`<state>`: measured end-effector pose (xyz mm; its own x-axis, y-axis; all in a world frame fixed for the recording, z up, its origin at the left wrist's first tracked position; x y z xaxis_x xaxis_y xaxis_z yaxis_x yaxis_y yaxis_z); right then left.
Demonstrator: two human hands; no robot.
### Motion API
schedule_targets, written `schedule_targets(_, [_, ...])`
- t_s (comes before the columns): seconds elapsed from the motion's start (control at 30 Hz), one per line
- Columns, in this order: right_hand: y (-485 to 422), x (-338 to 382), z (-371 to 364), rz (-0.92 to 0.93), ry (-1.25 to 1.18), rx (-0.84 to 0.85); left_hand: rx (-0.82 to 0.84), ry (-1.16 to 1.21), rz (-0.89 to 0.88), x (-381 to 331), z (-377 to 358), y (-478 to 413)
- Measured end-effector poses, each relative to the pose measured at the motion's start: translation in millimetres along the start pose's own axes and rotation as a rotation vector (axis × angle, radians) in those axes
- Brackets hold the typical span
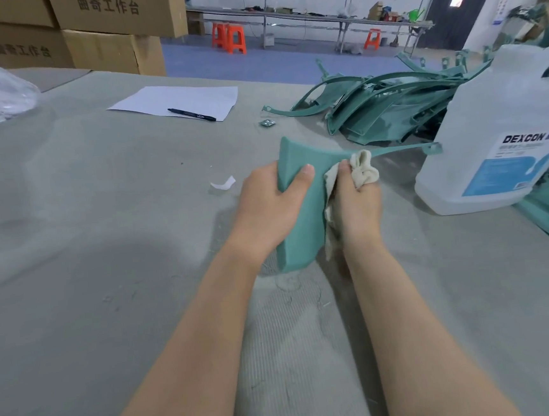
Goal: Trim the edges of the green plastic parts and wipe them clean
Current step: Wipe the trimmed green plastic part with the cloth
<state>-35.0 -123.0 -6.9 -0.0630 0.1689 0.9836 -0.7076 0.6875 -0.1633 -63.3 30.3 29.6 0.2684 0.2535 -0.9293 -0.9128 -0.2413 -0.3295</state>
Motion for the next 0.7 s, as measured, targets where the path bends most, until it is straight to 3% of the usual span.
schedule_targets(0.1, [1, -2, -2, -0.085, -0.139, 0.037, -0.02, 0.055, 0.021, 2, 4, -2])
schedule_targets(0.5, [15, 18, -21, 0.251, 0.025, 0.394, -0.172, 0.304, 0.236, 21, 22, -13])
schedule_targets(0.7, [14, 20, -20, 0.224, -0.014, 0.425, -0.156, 0.391, 0.321, 33, 27, -16])
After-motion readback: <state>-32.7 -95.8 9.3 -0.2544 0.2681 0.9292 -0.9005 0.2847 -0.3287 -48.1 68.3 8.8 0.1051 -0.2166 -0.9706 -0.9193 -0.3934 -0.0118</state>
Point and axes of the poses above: each hand's wrist, its own y-axis away from the middle knuckle, its own z-axis out of the back of the hand, x = y × z, the point moved 6 cm from there along -y, towards the middle knuckle, and after that the axes turned 12 degrees about -x, right-handed, at the moved point
